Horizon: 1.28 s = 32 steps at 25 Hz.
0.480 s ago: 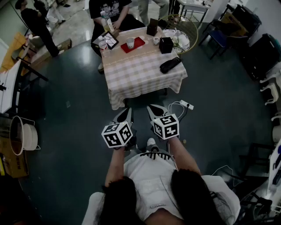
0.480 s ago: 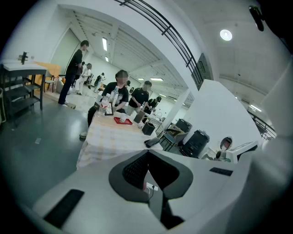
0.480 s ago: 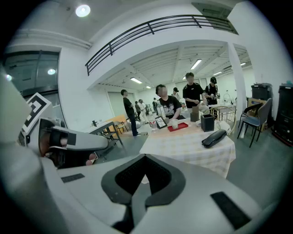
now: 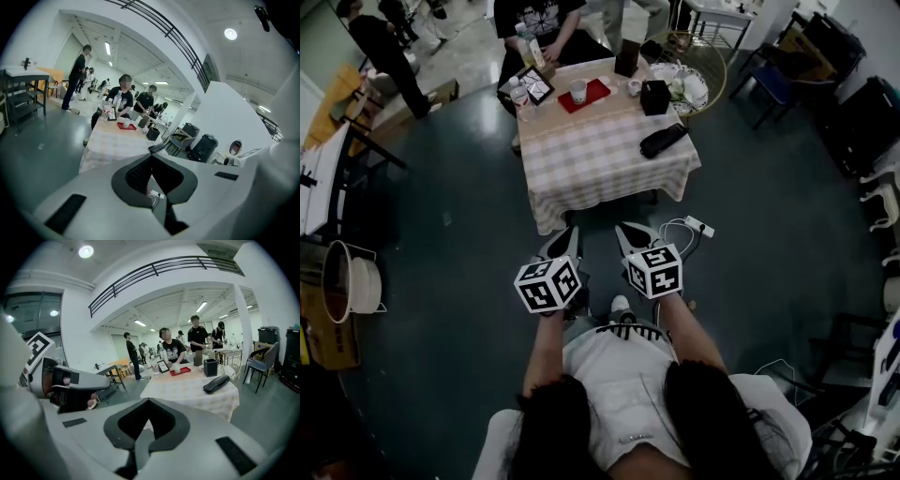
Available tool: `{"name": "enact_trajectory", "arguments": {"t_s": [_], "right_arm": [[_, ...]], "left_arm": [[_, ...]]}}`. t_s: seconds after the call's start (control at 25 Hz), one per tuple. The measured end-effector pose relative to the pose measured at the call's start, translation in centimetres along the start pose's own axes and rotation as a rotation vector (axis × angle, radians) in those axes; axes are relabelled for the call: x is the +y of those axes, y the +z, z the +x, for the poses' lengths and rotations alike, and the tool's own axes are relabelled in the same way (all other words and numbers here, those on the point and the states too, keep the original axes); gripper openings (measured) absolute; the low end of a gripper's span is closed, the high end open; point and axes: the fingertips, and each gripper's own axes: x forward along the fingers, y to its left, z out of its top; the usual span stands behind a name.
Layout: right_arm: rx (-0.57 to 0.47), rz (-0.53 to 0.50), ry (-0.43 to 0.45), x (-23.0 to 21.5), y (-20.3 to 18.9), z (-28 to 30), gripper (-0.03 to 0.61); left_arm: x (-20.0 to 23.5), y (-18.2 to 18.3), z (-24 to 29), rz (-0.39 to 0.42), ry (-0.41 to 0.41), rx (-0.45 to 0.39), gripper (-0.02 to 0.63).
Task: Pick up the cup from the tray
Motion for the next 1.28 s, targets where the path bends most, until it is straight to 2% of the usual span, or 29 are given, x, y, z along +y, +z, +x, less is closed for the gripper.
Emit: {"name": "enact_trajectory", "arguments": {"t_s": [0.36, 0.68, 0.72, 0.88, 0.92, 1.28], "right_arm": [[0.011, -0.037, 0.069, -1.5, 1.4, 0.4, 0.006], [-0.029, -0.028, 0.067, -2.9, 3.2, 1.0, 0.012], [-0.031, -0.031, 0.073, -3.0, 3.4, 1.2, 0.028], [-0.067, -0.058, 0.05, -3.5, 4.9, 2.7, 0.189], [-0.075, -0.073, 0.039, -3.7, 5.4, 3.1, 0.209], [-0.103, -0.11, 0.059, -4.8, 10.0, 8.6, 0.296]], "left_arm": [[-1.5, 0.5, 2.4, 0.018, 0.052, -0.023, 0.009], [-1.1, 1.9, 4.2, 0.036, 0.092, -0.005, 0.008], [-0.9, 2.1, 4.4, 0.034, 0.098, -0.006, 0.009], [0.6, 3.1, 5.6, 0.046, 0.131, -0.006, 0.008], [1.1, 3.4, 6.0, 0.05, 0.142, -0.001, 0.009], [3.8, 7.5, 10.7, 0.098, 0.129, 0.002, 0.009]]}}
